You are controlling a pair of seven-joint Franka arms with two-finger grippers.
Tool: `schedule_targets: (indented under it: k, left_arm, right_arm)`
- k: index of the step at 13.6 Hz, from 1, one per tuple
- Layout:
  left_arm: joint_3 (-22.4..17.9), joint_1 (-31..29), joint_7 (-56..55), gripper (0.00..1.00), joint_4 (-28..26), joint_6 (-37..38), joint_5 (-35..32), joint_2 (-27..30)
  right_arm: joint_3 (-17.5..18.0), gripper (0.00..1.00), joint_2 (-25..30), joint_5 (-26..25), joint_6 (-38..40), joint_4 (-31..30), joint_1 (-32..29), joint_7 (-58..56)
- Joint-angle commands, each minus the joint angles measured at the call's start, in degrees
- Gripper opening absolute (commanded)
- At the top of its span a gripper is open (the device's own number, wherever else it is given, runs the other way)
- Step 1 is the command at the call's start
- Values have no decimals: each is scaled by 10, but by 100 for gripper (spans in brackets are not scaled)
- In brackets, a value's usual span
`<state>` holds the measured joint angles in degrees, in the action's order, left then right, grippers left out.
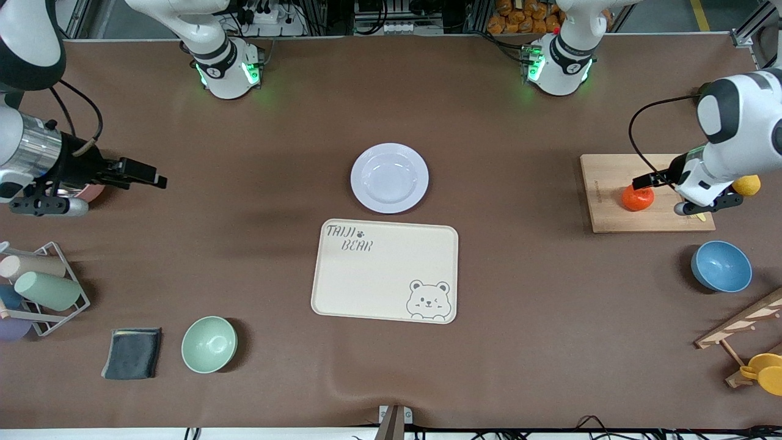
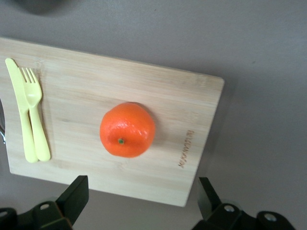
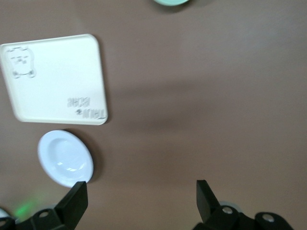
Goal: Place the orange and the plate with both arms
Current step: 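Reach the left gripper to the orange while the right gripper reaches toward the plate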
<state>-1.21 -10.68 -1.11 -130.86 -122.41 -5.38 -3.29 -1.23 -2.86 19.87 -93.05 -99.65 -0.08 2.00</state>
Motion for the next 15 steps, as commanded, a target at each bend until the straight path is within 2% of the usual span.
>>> schedule_targets:
  k: [1,4,6,9,13,15]
  left_arm:
    - [5,-14,2,100,-11,-44,-38,-29]
    - [6,-29,3,100,-7,-72,-38,-69]
    - [6,-31,3,100,-7,-85,-38,-86]
    - [6,-32,3,100,-7,-105,-38,-103]
    - [6,-35,4,100,-6,-121,-38,-123]
    - [6,-44,4,100,-5,-123,-39,-129]
  right_arm:
    - [0,100,7,88,-5,-42,3,0]
    - [1,100,-3,120,-26,-67,11,0]
    - [1,100,-13,160,-48,-91,10,-12]
    - [1,100,-21,205,-105,-140,23,-74]
    - [1,100,-55,250,-110,-147,30,-112]
    - [1,100,-66,284,-140,-171,34,-165]
